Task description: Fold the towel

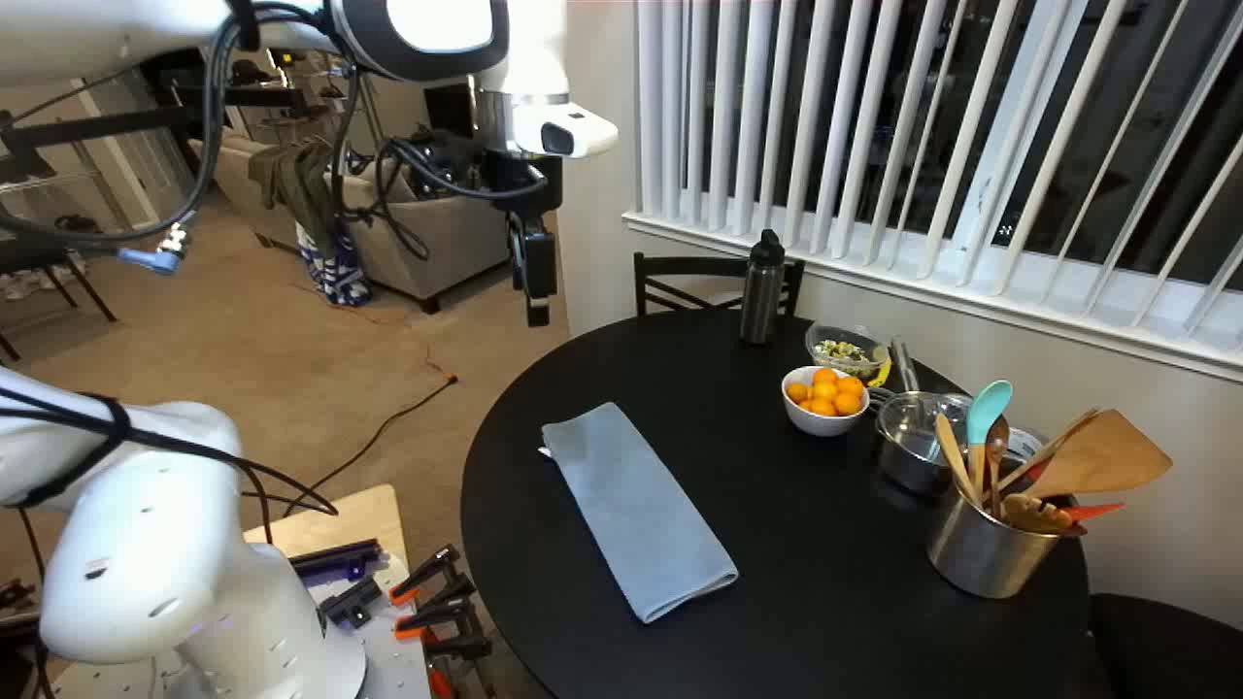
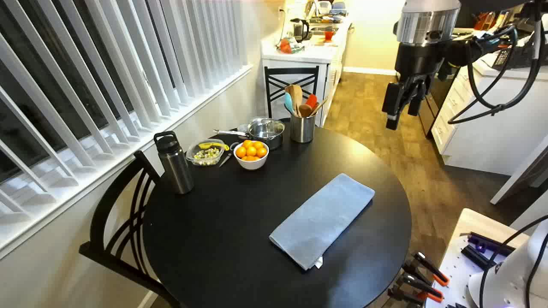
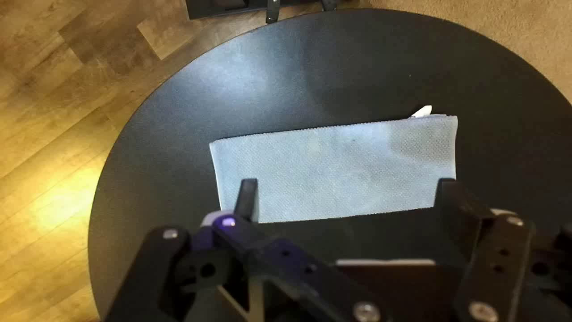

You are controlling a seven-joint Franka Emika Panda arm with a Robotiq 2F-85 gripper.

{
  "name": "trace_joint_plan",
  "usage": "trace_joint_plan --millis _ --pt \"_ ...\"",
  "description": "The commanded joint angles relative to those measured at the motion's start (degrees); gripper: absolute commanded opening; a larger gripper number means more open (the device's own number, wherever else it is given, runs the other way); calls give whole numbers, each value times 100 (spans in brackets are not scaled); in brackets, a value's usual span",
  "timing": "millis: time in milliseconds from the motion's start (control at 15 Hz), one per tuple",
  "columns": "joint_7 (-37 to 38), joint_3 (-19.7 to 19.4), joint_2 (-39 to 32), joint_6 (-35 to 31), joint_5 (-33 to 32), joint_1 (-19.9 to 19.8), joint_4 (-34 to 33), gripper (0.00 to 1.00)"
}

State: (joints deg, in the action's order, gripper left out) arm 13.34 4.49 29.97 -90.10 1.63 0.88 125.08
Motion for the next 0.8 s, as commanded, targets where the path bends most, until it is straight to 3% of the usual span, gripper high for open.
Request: trace_joint_plan --millis 0,333,733 --pt "-11 19 -4 10 8 -26 -11 100" --pt "-11 19 -4 10 8 -26 -11 100" --pt "-317 -346 -267 -2882 -118 -207 896 100"
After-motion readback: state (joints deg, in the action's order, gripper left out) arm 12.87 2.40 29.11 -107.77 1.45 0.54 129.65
